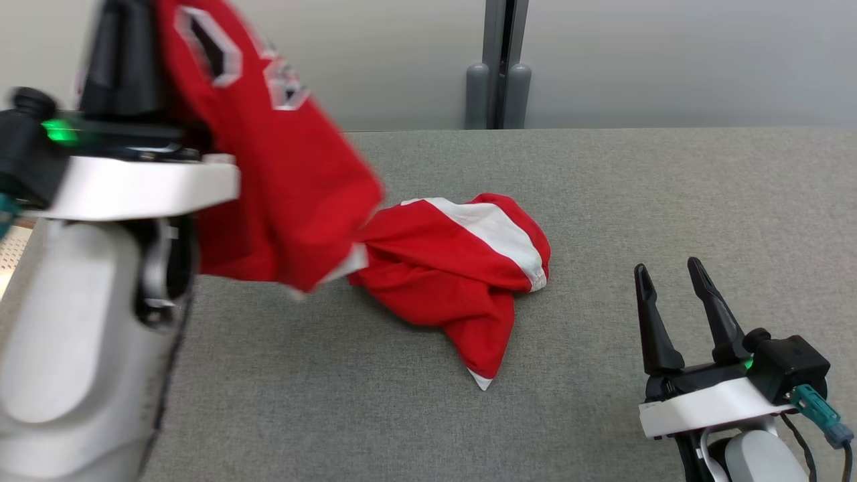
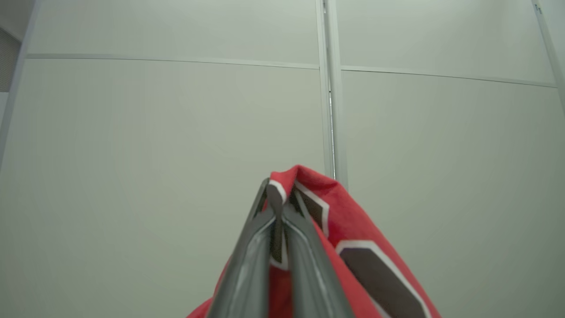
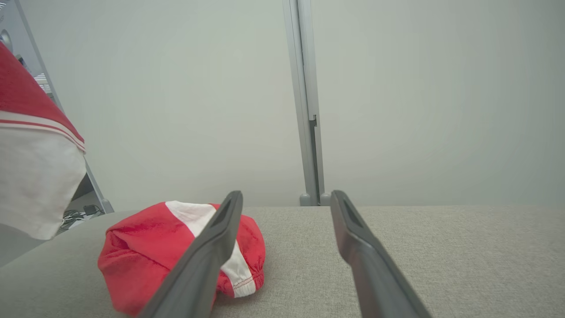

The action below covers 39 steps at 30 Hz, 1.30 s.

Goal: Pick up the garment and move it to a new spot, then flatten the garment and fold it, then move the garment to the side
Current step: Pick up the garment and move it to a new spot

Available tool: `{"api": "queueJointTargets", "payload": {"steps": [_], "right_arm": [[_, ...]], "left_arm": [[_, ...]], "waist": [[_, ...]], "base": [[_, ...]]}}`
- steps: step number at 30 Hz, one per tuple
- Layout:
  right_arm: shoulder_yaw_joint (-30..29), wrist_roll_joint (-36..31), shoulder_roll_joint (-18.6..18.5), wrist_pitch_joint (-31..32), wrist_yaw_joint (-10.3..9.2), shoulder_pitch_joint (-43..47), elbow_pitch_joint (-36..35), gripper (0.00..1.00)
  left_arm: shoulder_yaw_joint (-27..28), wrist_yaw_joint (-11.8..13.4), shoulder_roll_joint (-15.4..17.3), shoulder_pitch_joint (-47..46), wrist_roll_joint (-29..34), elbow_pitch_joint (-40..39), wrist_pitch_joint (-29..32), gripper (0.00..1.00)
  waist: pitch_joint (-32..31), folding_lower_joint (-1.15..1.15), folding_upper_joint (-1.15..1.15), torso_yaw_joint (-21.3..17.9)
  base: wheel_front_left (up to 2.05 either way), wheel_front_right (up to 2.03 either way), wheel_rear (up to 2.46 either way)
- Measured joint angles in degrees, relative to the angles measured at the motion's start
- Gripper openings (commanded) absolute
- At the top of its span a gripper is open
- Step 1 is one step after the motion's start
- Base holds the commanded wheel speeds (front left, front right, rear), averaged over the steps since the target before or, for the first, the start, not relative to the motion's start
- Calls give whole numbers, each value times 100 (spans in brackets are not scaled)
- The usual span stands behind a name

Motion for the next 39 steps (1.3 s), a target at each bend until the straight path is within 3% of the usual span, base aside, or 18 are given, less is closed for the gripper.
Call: {"api": "queueJointTargets", "payload": {"steps": [4, 11, 16, 18, 20, 23, 24, 25, 26, 32, 39], "right_arm": [[7, 0, 16, 0, 0, 1, -4, 100], [23, -1, -52, 0, 0, -6, -25, 100], [54, -5, -144, 0, 0, -26, -51, 100], [67, -8, -196, 0, 0, -28, -53, 100], [92, -10, -249, 0, 0, -63, -53, 100], [102, -15, -304, 0, 0, -96, -60, 100], [119, -16, -308, 0, 0, -103, -59, 100], [129, -18, -310, 0, 0, -110, -57, 100], [135, -18, -310, 0, 0, -119, -57, 100], [109, -18, -335, 0, 0, -113, -42, 100], [64, -51, -274, 0, 0, -83, -100, 100]], "left_arm": [[427, 174, 531, 91, 71, 214, 132, 0], [655, 249, 1292, 584, 271, 1495, 543, 0], [745, 425, 1367, 732, 296, 2488, 465, 0], [539, 342, 1379, 769, 446, 2829, 432, 0], [347, 159, 1155, 771, 413, 3320, 455, 0], [192, 113, 972, 746, 407, 3847, 463, 0], [157, 116, 939, 723, 421, 4006, 465, 22], [131, 126, 911, 692, 447, 4143, 446, 93], [144, 171, 872, 663, 438, 4242, 382, 100], [197, 205, 656, 454, 397, 4195, 27, 100], [261, 12, 297, 671, 544, 2469, -40, 100]], "waist": [[0, 0, 0, 47], [86, 0, 0, 105], [211, 0, 0, 151], [270, 0, 0, 175], [353, 0, 0, 214], [419, 0, 0, 251], [431, 0, 0, 260], [439, 0, 0, 266], [441, 0, 0, 271], [360, 0, 0, 321], [126, 0, 0, 380]], "base": [[0, 0, 0], [0, 0, 0], [0, 0, 0], [0, 0, 0], [0, 0, 0], [0, 0, 0], [0, 0, 0], [0, 0, 0], [0, 0, 0], [0, 0, 0], [0, 0, 0]]}}
